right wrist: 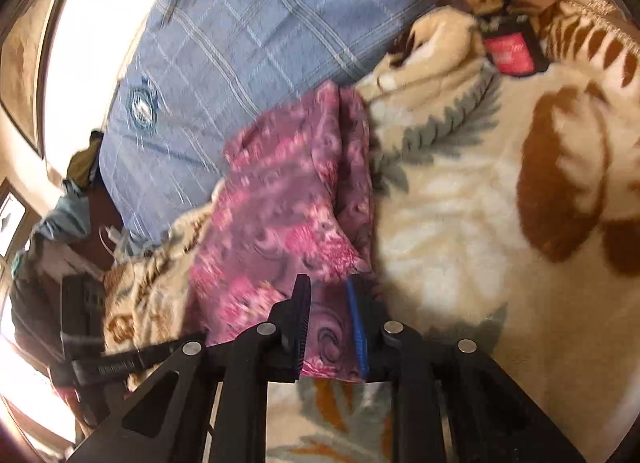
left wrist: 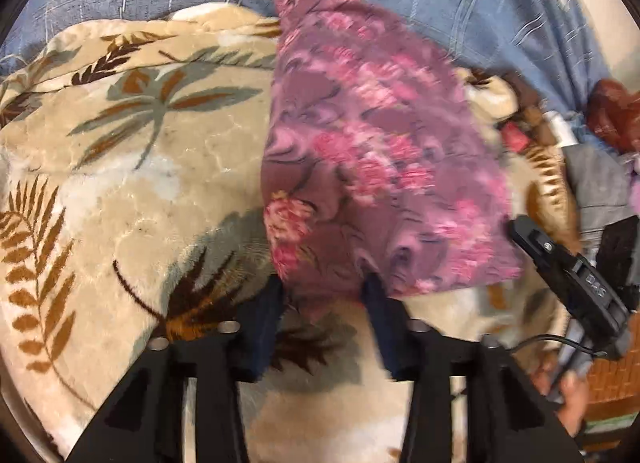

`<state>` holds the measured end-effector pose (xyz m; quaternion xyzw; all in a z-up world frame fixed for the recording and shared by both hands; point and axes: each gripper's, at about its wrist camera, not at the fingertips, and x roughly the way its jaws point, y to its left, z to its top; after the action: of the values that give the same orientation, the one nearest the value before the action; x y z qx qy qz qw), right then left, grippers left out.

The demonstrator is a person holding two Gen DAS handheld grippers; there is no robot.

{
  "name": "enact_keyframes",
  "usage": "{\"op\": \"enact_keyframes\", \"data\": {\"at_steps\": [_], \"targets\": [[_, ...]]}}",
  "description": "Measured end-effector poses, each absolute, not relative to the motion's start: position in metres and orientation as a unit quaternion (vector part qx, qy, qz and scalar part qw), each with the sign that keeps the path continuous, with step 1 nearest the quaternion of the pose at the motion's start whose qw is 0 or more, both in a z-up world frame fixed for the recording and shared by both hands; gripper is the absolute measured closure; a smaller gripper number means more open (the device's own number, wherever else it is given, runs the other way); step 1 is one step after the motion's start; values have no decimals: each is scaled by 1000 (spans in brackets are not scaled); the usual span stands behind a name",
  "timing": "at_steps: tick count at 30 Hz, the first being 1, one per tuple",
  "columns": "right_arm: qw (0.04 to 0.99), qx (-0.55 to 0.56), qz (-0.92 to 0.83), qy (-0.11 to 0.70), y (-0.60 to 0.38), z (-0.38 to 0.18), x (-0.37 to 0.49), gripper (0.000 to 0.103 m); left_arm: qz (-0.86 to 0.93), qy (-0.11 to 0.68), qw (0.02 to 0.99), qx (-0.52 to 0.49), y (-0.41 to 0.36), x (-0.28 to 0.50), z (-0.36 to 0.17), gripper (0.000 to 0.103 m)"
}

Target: Fold small clothes

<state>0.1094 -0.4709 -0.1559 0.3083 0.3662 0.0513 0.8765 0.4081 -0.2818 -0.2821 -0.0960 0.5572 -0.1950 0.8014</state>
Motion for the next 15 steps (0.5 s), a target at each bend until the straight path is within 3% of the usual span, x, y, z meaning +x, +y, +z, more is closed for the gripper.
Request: {"op": "enact_keyframes", "data": {"at_steps": [2, 4, 7, 12, 15], "targets": [[889, 306, 50, 338, -471, -138, 101, 66, -198, 530, 816, -116, -276, 409, -258, 64], [895, 312, 63, 313, -469, -127, 106, 61, -202, 505, 830, -124, -277, 416, -239, 60], [898, 297, 73, 315, -459, -122, 123, 60, -194, 499, 836, -121, -288, 428, -235, 56], [888, 257, 63, 377, -443, -157, 160, 63, -166, 536, 824, -77, -308, 448, -280, 57], [894, 227, 75, 379, -443, -149, 158, 64, -184, 528, 826, -62, -307, 443, -271, 58]]}}
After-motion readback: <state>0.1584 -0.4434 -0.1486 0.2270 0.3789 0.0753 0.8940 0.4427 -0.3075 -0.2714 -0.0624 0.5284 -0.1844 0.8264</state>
